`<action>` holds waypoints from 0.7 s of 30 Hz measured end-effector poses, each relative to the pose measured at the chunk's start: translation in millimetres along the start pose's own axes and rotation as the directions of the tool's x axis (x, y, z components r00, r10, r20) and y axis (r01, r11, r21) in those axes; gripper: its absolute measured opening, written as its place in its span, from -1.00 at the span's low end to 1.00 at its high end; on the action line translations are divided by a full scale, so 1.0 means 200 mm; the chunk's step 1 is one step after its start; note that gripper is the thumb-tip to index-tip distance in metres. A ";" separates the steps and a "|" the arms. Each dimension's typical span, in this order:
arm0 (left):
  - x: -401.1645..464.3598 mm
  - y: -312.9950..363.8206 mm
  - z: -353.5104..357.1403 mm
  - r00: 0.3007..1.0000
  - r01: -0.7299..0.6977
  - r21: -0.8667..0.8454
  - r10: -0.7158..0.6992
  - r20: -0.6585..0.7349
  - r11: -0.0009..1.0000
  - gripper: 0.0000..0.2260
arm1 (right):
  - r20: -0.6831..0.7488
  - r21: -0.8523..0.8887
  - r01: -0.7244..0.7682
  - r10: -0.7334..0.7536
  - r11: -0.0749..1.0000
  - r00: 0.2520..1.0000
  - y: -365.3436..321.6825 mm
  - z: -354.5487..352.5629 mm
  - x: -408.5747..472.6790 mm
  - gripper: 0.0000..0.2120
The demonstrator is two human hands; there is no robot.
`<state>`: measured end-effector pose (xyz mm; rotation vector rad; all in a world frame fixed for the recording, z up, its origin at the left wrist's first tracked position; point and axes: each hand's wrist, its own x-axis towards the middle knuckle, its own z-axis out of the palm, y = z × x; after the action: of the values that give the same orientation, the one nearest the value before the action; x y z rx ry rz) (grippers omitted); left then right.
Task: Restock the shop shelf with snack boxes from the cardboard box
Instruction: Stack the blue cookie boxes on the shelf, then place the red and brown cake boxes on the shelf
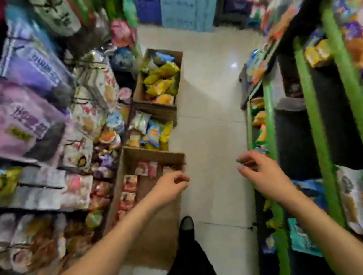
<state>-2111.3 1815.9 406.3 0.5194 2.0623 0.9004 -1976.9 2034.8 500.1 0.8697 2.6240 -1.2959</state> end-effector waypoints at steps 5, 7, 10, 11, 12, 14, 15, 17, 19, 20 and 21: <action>-0.14 -0.48 -0.08 0.937 0.326 -0.160 -0.341 -0.075 0.932 -0.86 | 0.295 -0.096 -0.041 0.067 0.995 0.953 -0.07 0.33 0.25 -0.88; -0.17 -0.59 -0.09 0.889 0.418 -0.245 -0.449 -0.089 0.875 -0.85 | 0.371 -0.139 -0.033 0.083 0.990 0.925 -0.09 0.44 0.35 -0.89; -0.20 -0.73 -0.09 0.791 0.528 -0.387 -0.603 -0.101 0.756 -0.82 | 0.455 -0.177 -0.021 0.101 0.984 0.885 -0.12 0.61 0.50 -0.93; -0.21 -0.78 -0.08 0.754 0.548 -0.445 -0.649 -0.105 0.708 -0.82 | 0.483 -0.189 -0.019 0.109 0.982 0.869 -0.13 0.67 0.54 -0.92; -0.22 -0.82 -0.07 0.713 0.567 -0.494 -0.693 -0.106 0.659 -0.83 | 0.514 -0.199 -0.020 0.122 0.980 0.849 -0.13 0.74 0.58 -0.91; -0.24 -0.91 -0.03 0.629 0.599 -0.573 -0.771 -0.095 0.559 -0.82 | 0.575 -0.232 -0.019 0.152 0.973 0.804 -0.10 0.87 0.66 -0.92; -0.24 -0.96 0.00 0.594 0.602 -0.616 -0.801 -0.081 0.508 -0.82 | 0.604 -0.253 -0.014 0.169 0.967 0.779 -0.08 0.93 0.71 -0.92; -0.24 -1.04 0.05 0.530 0.600 -0.687 -0.847 -0.042 0.409 -0.82 | 0.658 -0.282 0.007 0.188 0.959 0.730 -0.04 1.07 0.80 -0.92; -0.22 -1.13 0.10 0.479 0.607 -0.731 -0.878 0.026 0.310 -0.83 | 0.693 -0.294 -0.001 0.214 0.956 0.689 0.04 1.22 0.90 -0.91; -0.19 -1.17 0.13 0.457 0.613 -0.743 -0.888 0.053 0.270 -0.83 | 0.701 -0.295 -0.018 0.230 0.955 0.676 0.08 1.29 0.96 -0.92; -0.16 -1.23 0.17 0.431 0.609 -0.760 -0.899 0.077 0.227 -0.84 | 0.709 -0.308 -0.033 0.252 0.951 0.659 0.14 1.37 1.02 -0.92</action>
<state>-2077.0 1647.3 223.3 -1.1878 1.6861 1.0491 -2177.6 1933.5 241.9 0.3603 1.9457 -0.9295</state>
